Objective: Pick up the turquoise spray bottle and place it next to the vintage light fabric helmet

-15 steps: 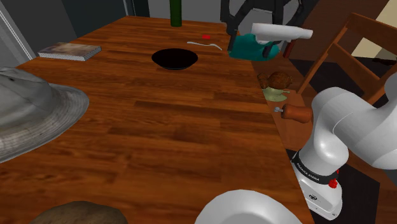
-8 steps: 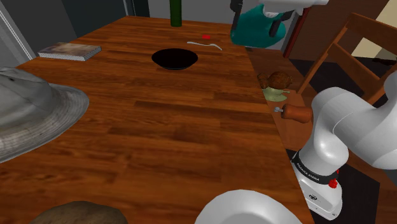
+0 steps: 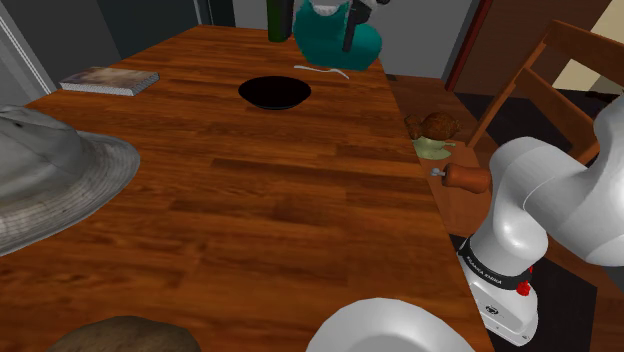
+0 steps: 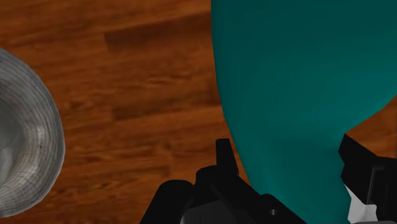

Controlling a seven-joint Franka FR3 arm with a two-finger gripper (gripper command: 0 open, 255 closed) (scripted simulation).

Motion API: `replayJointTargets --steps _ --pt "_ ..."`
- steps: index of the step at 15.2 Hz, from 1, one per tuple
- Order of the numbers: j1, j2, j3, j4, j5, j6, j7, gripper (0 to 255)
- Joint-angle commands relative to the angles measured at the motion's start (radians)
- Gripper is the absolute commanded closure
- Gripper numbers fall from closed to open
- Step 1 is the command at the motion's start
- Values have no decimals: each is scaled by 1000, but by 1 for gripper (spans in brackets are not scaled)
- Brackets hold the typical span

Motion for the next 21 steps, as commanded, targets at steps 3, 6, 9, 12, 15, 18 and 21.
replayJointTargets --steps 3,6,9,12,15,18,21 --pt "1 160 -3 158 7 3 -1 255" --pt "1 291 -4 305 13 -14 -3 255" --pt "0 437 -5 488 20 -50 -5 255" --pt "-3 590 -6 700 28 -110 -8 255" --pt "-1 549 -5 596 26 -47 -4 255" --pt "0 517 -5 506 25 10 -1 255" --pt "1 491 -5 428 24 63 2 255"
